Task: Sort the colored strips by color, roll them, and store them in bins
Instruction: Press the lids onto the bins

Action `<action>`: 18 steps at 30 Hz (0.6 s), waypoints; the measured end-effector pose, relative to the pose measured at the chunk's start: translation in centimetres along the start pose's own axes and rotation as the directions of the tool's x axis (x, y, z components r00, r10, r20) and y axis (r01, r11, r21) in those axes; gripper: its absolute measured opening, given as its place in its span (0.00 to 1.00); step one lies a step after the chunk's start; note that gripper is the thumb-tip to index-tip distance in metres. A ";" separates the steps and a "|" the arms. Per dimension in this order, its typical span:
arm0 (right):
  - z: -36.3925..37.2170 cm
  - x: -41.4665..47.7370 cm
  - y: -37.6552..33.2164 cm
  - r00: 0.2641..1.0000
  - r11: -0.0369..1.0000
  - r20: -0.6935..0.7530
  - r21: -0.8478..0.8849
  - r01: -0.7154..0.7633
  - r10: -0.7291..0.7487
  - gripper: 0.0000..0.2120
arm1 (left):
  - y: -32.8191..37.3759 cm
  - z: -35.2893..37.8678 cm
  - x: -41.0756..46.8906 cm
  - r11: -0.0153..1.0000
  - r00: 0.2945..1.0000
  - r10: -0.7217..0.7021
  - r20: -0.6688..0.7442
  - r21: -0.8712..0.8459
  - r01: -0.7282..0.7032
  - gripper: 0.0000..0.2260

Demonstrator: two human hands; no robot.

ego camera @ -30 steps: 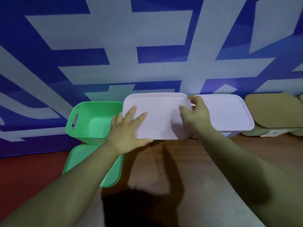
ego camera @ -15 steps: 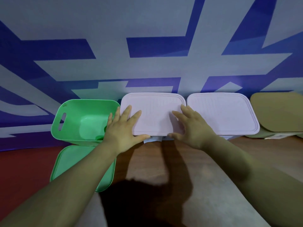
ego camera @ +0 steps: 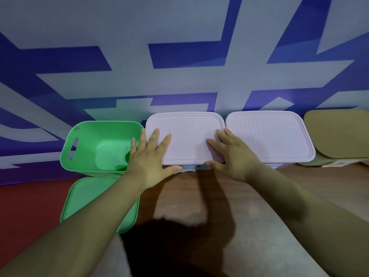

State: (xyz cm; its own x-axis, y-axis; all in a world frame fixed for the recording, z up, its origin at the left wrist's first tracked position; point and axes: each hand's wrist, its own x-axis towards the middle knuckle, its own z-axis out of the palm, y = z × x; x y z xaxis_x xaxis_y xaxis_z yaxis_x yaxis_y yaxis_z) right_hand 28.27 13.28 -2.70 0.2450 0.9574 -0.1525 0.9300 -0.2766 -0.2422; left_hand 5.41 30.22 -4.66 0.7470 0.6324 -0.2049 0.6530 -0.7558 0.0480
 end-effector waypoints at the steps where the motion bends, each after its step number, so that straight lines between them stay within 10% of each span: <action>1: 0.1 -0.1 0.0 1.000 1.000 0.001 -0.004 0.007 -0.007 0.35 | -0.1 0.1 -0.1 1.000 1.000 0.009 -0.008 0.012 -0.009 0.45; 18: 0.0 -0.2 -0.6 0.995 0.993 0.101 -0.115 0.005 0.007 0.32 | 0.1 -0.6 0.1 1.000 0.996 -0.021 0.091 -0.005 0.022 0.35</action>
State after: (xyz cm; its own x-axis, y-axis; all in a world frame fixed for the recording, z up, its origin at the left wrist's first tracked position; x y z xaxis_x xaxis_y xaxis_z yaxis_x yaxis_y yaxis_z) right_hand 27.68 13.20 -2.55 0.2225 0.9424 -0.2497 0.9565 -0.2606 -0.1313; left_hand 5.60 30.27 -4.12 0.7184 0.6303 -0.2944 0.6698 -0.7410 0.0479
